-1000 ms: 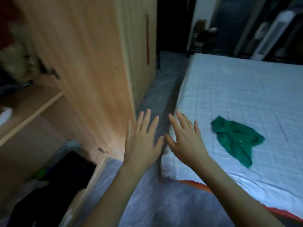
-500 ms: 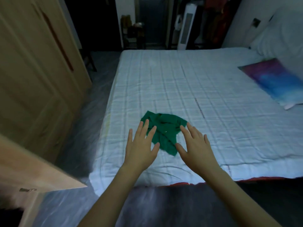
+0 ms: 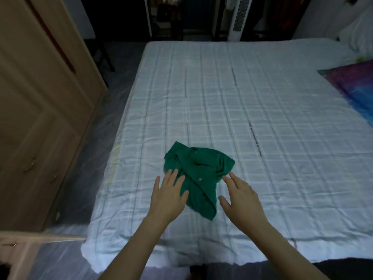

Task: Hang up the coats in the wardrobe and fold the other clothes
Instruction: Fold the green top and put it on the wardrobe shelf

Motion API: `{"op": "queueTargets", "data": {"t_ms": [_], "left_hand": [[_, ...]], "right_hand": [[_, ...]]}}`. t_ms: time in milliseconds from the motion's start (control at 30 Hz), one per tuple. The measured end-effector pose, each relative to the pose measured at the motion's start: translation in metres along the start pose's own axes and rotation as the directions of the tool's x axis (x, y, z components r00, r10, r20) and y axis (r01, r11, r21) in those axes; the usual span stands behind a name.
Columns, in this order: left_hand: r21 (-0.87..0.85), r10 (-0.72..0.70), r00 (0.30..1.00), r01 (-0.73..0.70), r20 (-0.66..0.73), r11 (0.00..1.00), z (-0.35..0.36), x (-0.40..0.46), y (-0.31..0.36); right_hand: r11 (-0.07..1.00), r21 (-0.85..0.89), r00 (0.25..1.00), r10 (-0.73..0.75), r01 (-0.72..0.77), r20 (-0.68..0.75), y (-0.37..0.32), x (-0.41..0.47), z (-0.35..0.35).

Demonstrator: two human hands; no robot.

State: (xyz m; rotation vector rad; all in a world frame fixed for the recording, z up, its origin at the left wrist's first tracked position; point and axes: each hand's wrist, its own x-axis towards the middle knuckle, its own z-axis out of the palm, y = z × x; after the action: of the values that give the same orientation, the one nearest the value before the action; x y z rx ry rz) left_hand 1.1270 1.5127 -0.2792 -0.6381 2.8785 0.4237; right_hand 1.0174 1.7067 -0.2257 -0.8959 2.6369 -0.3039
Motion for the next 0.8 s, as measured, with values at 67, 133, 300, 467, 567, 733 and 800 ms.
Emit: {"op": "queueTargets", "data": {"t_ms": [67,133,300,467,567,733,800], "left_hand": [[0.023,-0.007,1.0,0.006,0.026,1.0,0.017,0.034,-0.007],[0.04,0.023,0.999,-0.025,0.036,0.999,0.032,0.068,-0.012],[0.071,0.12,0.981,-0.132,0.155,0.989,0.073,0.152,-0.026],[0.208,-0.007,0.966,-0.049,0.259,0.977,0.121,0.207,-0.044],[0.19,-0.019,0.976,-0.023,0.219,0.981,0.146,0.224,-0.056],[0.248,0.037,0.978,-0.088,0.205,0.965,0.104,0.239,-0.041],[0.283,0.063,0.959,-0.144,0.275,0.948,0.082,0.239,-0.033]], "right_hand": [[1.0,0.011,0.999,0.011,-0.012,0.046,0.007,0.035,0.011],[0.999,0.044,0.994,0.003,-0.008,0.108,0.014,0.068,0.027],[0.969,0.234,0.968,0.015,-0.076,0.251,0.027,0.139,0.084],[0.967,0.17,0.885,0.091,-0.187,0.456,0.034,0.181,0.148],[0.97,0.131,0.854,0.111,-0.204,0.508,0.036,0.194,0.179],[0.979,0.0,0.867,0.179,-0.202,0.466,0.047,0.21,0.183],[0.979,-0.044,0.868,0.196,-0.198,0.457,0.057,0.209,0.17]]}}
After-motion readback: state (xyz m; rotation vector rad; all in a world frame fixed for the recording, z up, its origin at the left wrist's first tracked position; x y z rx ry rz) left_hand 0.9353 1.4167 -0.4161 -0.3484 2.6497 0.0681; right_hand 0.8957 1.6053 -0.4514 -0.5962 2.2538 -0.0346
